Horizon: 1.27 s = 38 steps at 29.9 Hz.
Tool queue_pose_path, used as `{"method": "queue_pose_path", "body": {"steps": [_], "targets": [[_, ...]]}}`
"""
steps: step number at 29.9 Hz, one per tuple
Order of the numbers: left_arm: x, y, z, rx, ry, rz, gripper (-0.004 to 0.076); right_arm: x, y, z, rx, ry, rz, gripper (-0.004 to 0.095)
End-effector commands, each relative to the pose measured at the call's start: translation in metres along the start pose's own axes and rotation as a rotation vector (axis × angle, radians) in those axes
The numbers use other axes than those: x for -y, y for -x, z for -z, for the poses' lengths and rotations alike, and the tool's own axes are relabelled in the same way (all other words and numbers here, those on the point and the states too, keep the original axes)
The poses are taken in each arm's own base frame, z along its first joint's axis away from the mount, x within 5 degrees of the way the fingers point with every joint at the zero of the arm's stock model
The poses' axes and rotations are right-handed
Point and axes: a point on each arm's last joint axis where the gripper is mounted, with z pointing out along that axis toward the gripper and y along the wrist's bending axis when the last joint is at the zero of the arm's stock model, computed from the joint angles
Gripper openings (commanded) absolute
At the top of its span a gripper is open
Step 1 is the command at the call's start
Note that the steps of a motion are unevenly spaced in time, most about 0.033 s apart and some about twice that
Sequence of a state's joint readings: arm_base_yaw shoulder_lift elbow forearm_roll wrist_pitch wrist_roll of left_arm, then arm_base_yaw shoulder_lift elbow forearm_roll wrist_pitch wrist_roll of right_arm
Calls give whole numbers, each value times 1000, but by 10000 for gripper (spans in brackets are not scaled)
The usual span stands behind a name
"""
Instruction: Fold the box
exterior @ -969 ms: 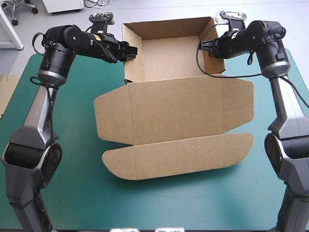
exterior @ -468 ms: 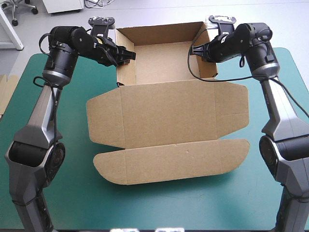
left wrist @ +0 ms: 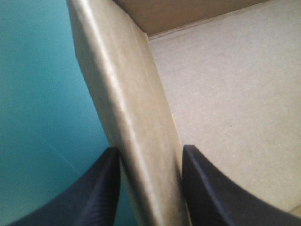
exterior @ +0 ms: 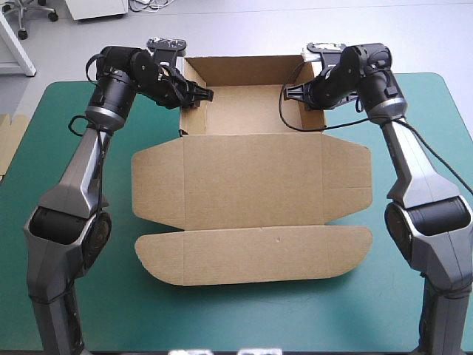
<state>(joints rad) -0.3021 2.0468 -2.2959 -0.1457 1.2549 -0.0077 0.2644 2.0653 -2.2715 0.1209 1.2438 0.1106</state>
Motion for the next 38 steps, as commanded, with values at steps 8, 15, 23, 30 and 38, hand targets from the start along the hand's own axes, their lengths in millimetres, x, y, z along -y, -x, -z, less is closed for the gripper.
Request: {"method": "queue_pose_path", "body": {"steps": [8, 15, 23, 30, 38], "targets": [[0, -10, -11, -84, 21, -1, 275, -4, 5, 17, 49, -4, 32, 4], [-4, -14, -30, -126, 39, 1, 167, 2, 3, -8, 9, -43, 6, 4], [-13, -18, -51, -170, 94, -13, 74, 3, 3, -23, -4, -36, -9, 4], [-26, -21, -66, -200, 209, -55, -10, 5, -1, -41, -44, -42, -1, 3], [-30, -31, -99, -265, 212, -39, -10, 9, -4, -51, -76, -70, 26, 4]]}}
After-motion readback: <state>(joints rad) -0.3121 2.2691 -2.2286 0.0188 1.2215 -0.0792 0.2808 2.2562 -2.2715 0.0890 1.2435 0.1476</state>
